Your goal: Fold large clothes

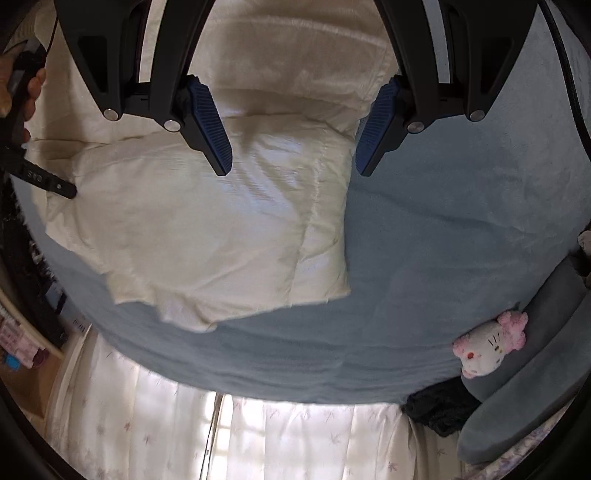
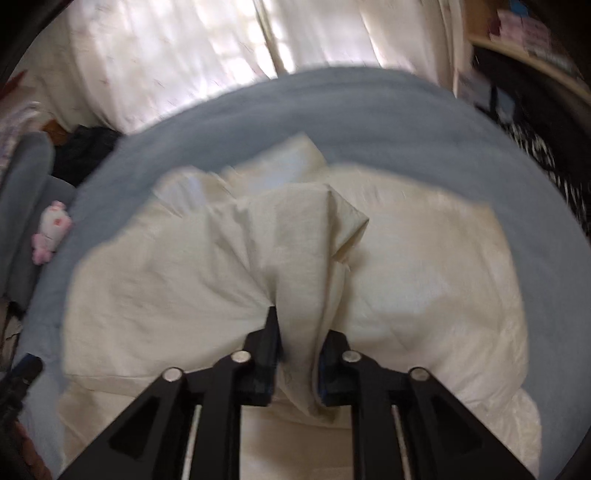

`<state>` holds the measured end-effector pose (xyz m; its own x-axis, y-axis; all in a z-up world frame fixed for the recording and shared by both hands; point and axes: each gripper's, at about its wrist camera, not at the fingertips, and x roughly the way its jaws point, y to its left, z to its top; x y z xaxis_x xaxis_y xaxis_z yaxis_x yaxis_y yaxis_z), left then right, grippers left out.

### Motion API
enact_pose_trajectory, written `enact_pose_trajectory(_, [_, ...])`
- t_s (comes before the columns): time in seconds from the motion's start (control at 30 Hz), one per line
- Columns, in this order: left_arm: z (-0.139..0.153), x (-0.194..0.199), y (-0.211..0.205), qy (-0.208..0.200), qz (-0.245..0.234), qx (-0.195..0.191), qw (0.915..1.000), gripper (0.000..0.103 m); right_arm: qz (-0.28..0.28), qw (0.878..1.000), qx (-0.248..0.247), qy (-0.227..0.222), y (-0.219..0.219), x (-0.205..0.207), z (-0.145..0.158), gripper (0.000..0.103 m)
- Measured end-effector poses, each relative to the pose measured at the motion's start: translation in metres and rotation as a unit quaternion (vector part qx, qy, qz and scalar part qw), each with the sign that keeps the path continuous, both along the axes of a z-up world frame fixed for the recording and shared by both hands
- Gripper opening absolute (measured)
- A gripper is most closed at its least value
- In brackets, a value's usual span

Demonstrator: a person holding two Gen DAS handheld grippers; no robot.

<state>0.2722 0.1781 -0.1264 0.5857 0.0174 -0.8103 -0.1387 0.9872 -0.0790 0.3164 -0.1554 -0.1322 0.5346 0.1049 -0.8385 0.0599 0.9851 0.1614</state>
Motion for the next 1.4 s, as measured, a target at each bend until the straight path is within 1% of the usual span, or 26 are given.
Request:
enact_pose_trajectory(0.03, [-0.009, 0.007, -0.001, 0.011, 0.0, 0.008, 0.9999, 0.068, -0.004, 1.0, -0.001, 0.009, -0.006, 0.001, -0.015, 0.033])
enact_pose_trajectory(0.1, [-0.026, 0.019, -0.003, 0.03, 0.001, 0.024, 0.9993, 0.068, 0.0, 1.0, 0.007, 0.004, -0.01, 0.0, -0.023, 0.034])
enact_pose_trajectory(0.2, [-0.042, 0.029, -0.001, 0.048, 0.003, 0.024, 0.9985, 0.068, 0.003, 1.0, 0.002, 0.005, -0.011, -0.003, -0.017, 0.041])
enact_pose_trajectory(0.27, [-0.041, 0.029, 0.001, 0.051, 0.008, 0.017, 0.9985, 0.068, 0.001, 1.0, 0.001, 0.009, -0.015, -0.004, -0.008, 0.042])
enact_pose_trajectory(0.33, [-0.032, 0.027, 0.002, 0.053, 0.007, 0.011, 0.9985, 0.068, -0.001, 1.0, 0.002, -0.001, -0.01, -0.005, 0.006, 0.042])
enact_pose_trajectory(0.43, [-0.008, 0.022, -0.006, 0.047, -0.004, 0.009, 0.9988, 0.068, 0.002, 0.999, 0.007, -0.034, -0.013, -0.013, 0.036, 0.043])
enact_pose_trajectory(0.5, [0.016, 0.02, -0.016, 0.024, -0.02, 0.002, 0.9995, 0.068, 0.011, 0.998, 0.016, -0.052, -0.008, -0.016, 0.05, 0.043])
enact_pose_trajectory(0.6, [0.04, 0.023, -0.031, -0.012, -0.029, 0.006, 0.9995, 0.068, 0.042, 0.996, 0.04, -0.072, 0.012, -0.015, 0.068, 0.044])
enact_pose_trajectory(0.67, [0.044, 0.029, -0.042, -0.024, -0.029, 0.012, 0.9992, 0.068, 0.059, 0.994, 0.053, -0.077, 0.03, -0.009, 0.071, 0.044])
enact_pose_trajectory(0.73, [0.04, 0.041, -0.05, -0.03, -0.027, 0.011, 0.9991, 0.068, 0.072, 0.993, 0.054, -0.078, 0.052, 0.0, 0.068, 0.044])
enact_pose_trajectory(0.8, [0.029, 0.052, -0.056, -0.03, -0.021, 0.01, 0.9993, 0.068, 0.081, 0.993, 0.057, -0.071, 0.07, 0.011, 0.058, 0.044])
enact_pose_trajectory(0.9, [0.002, 0.072, -0.061, -0.012, -0.004, 0.021, 0.9997, 0.068, 0.079, 0.993, 0.068, -0.053, 0.085, 0.03, 0.035, 0.044])
enact_pose_trajectory(0.97, [-0.021, 0.087, -0.062, 0.004, 0.005, 0.036, 0.9993, 0.068, 0.075, 0.995, 0.059, -0.041, 0.086, 0.04, 0.019, 0.044])
enact_pose_trajectory(1.0, [-0.028, 0.091, -0.062, 0.005, 0.005, 0.041, 0.9991, 0.068, 0.071, 0.996, 0.048, -0.035, 0.085, 0.045, 0.009, 0.044])
enact_pose_trajectory(1.07, [-0.039, 0.098, -0.06, -0.006, 0.002, 0.059, 0.9982, 0.072, 0.062, 0.997, 0.033, -0.034, 0.073, 0.053, -0.005, 0.041])
enact_pose_trajectory(1.1, [-0.043, 0.101, -0.059, -0.01, -0.002, 0.062, 0.998, 0.076, 0.057, 0.997, 0.029, -0.039, 0.066, 0.056, -0.008, 0.036])
enact_pose_trajectory(1.13, [-0.045, 0.103, -0.056, -0.013, -0.004, 0.062, 0.998, 0.082, 0.052, 0.997, 0.027, -0.045, 0.055, 0.056, -0.01, 0.023])
enact_pose_trajectory(1.17, [-0.048, 0.104, -0.052, -0.016, -0.005, 0.061, 0.998, 0.086, 0.044, 0.998, 0.02, -0.049, 0.043, 0.056, -0.012, 0.016])
enact_pose_trajectory(1.2, [-0.051, 0.104, -0.046, -0.019, -0.006, 0.055, 0.9983, 0.086, 0.037, 0.998, 0.009, -0.052, 0.03, 0.056, -0.015, 0.003])
enact_pose_trajectory(1.23, [-0.053, 0.105, -0.043, -0.021, -0.007, 0.049, 0.9985, 0.087, 0.034, 0.998, 0.005, -0.054, 0.02, 0.057, -0.018, 0.0])
enact_pose_trajectory(1.3, [-0.056, 0.106, -0.035, -0.021, 0.001, 0.043, 0.9988, 0.089, 0.038, 0.998, 0.018, -0.053, 0.001, 0.057, -0.025, 0.0])
enact_pose_trajectory(1.4, [-0.055, 0.106, -0.032, -0.016, 0.004, 0.036, 0.9992, 0.089, 0.039, 0.998, 0.016, -0.049, -0.002, 0.057, -0.025, 0.0])
